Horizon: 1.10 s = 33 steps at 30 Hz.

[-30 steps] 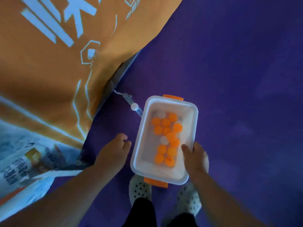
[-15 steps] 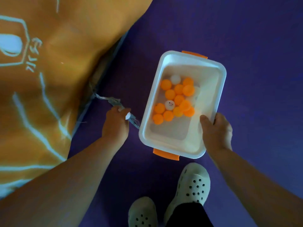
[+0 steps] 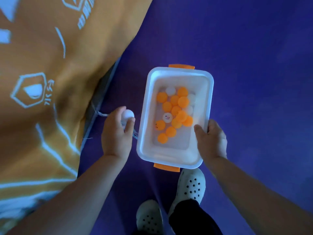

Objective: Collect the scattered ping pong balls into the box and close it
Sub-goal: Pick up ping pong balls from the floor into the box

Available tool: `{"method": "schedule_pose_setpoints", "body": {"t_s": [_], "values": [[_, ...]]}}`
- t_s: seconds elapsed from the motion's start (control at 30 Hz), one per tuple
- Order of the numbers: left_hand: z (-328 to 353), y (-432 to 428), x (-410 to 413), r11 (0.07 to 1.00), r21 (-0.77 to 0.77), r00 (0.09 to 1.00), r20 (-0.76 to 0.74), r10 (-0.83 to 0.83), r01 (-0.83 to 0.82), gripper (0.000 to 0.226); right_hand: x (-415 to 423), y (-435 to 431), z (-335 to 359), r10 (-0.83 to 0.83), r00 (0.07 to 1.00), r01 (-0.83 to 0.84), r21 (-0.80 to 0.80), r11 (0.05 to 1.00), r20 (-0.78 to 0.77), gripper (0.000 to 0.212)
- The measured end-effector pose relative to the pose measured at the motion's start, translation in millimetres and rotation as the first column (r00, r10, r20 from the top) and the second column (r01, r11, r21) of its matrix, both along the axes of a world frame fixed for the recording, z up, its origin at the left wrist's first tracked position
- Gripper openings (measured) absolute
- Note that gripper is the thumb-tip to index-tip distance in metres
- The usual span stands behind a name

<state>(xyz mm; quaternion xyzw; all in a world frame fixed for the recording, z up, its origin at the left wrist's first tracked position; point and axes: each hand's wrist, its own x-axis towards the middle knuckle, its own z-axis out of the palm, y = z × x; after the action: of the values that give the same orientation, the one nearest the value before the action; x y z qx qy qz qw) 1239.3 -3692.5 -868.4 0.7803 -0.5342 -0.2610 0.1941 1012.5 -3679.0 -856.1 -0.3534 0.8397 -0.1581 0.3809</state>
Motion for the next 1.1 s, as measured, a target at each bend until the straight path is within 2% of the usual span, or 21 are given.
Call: {"method": "schedule_pose_setpoints", "body": {"t_s": [0.1,0.3,0.37,0.47,0.57,0.63,0.73,0.83,0.97,1.1], "values": [[70.7,-4.4,-17.5,0.966,-0.152,0.978,0.011,-0.208,0.208,0.039,0.7,-3.6,62.7,0.006,1.0,-0.006,0.0,1.0,-0.004,0.028],[221.6,-27.9,-48.3,0.877,-0.192,0.897,0.117,-0.426,0.441,0.047,-9.7,-13.6,213.2,0.053,0.998,-0.053,-0.003,0.999,0.042,0.02],[277.1,-30.0,-52.2,0.886,-0.18,0.903,0.144,-0.405,0.426,0.054,-17.0,-11.5,269.0,0.063,0.998,-0.063,-0.015,0.998,0.028,0.019],[367.3,-22.0,-60.6,0.942,-0.138,0.948,0.125,-0.291,0.307,0.066,-30.3,-0.8,356.7,0.035,0.999,-0.034,-0.048,0.998,0.026,0.02],[448.1,-5.8,-75.3,0.977,0.018,0.978,0.002,-0.21,0.21,0.063,-45.2,21.6,437.3,-0.005,0.999,0.008,-0.064,0.998,0.039,0.017],[490.7,5.5,-87.7,0.973,0.111,0.978,-0.074,-0.194,0.201,0.058,-57.5,40.7,482.4,-0.046,0.998,0.049,-0.073,0.996,0.035,0.017],[547.4,20.1,-114.9,0.946,0.181,0.961,-0.118,-0.25,0.268,0.044,-80.2,70.1,536.3,-0.106,0.994,0.106,-0.076,0.991,-0.001,0.019],[590.7,36.3,-150.2,0.904,0.185,0.921,-0.13,-0.367,0.386,0.015,-108.0,102.1,579.3,-0.181,0.983,0.177,-0.095,0.98,-0.034,0.024],[626.6,52.7,-207.8,0.865,0.201,0.888,-0.142,-0.438,0.459,0.01,-156.2,140.5,614.8,-0.296,0.953,0.287,-0.13,0.949,-0.06,0.031],[645.6,61.1,-284.7,0.785,0.237,0.819,-0.119,-0.562,0.573,0.009,-218.3,172.7,629.2,-0.431,0.901,0.42,-0.158,0.893,-0.042,0.031]]}}
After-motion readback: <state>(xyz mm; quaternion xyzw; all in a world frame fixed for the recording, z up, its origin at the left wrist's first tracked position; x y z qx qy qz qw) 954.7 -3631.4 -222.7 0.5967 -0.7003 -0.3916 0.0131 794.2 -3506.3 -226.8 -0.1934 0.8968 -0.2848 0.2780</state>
